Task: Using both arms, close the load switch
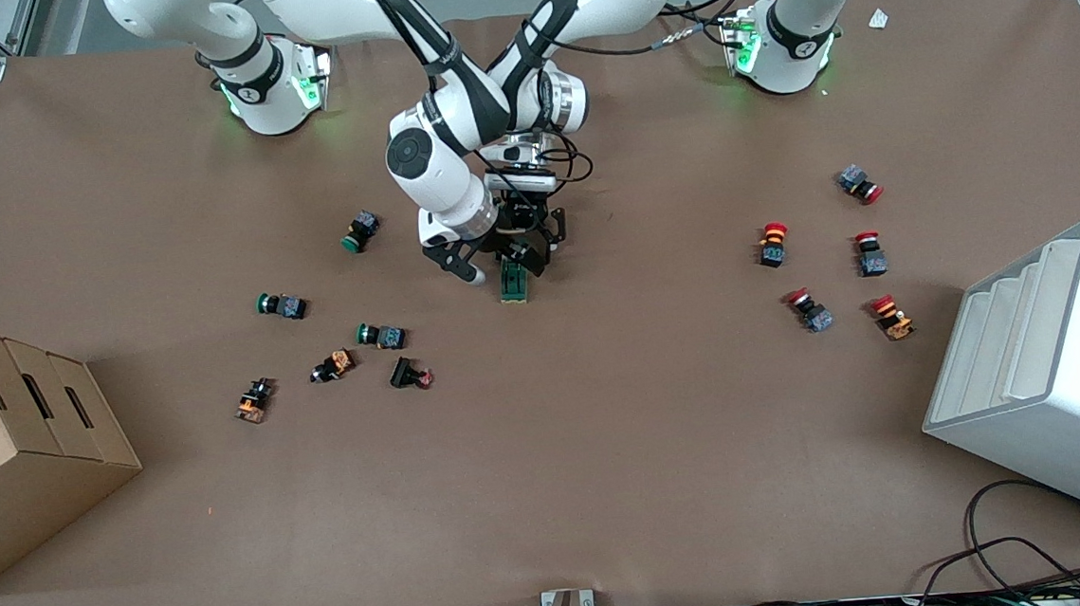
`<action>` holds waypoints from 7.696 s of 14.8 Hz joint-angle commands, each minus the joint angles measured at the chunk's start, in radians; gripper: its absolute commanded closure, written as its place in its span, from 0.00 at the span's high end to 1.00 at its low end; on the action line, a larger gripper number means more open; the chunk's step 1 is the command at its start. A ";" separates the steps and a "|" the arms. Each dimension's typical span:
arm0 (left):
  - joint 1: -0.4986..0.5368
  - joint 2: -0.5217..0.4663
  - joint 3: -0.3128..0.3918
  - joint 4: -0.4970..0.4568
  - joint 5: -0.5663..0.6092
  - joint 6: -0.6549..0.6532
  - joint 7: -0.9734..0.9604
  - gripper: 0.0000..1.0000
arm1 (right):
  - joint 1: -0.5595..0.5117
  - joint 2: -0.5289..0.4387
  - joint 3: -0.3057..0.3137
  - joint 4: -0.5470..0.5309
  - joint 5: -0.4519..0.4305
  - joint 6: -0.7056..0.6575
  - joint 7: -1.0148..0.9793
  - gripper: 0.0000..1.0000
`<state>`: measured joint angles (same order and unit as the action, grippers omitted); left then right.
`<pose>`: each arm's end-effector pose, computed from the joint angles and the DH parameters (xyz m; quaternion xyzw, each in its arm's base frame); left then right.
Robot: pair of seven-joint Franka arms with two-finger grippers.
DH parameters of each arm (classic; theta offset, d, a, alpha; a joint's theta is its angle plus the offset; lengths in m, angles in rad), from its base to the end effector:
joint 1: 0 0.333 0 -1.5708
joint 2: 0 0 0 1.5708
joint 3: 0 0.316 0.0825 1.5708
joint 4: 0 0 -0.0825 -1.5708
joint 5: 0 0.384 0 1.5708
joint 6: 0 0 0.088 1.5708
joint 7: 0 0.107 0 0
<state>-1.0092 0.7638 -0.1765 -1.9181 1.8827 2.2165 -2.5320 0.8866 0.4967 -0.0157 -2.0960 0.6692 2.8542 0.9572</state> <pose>0.2497 -0.5380 0.0831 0.8656 -0.0930 0.4908 0.0336 0.4099 0.4349 0.2005 -0.9235 0.3389 0.0271 0.1777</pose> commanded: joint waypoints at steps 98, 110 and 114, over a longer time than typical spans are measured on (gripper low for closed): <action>0.885 -0.613 0.032 0.467 -1.774 -0.530 2.160 1.00 | -0.839 -0.394 -0.087 0.587 -0.691 -1.362 -0.960 1.00; 1.026 -0.793 0.063 0.332 -1.875 -0.649 2.449 1.00 | -0.936 -0.394 0.002 0.599 -0.688 -1.362 -0.960 1.00; 1.046 -0.877 0.035 0.251 -1.877 -0.647 2.455 1.00 | -0.934 -0.386 0.000 0.640 -0.689 -1.363 -0.966 1.00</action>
<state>0.0227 -0.0362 -0.1174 -1.5935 0.0191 1.5653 -0.0911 -0.0267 0.1252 -0.0364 -1.4718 -0.0011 1.4954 -0.0058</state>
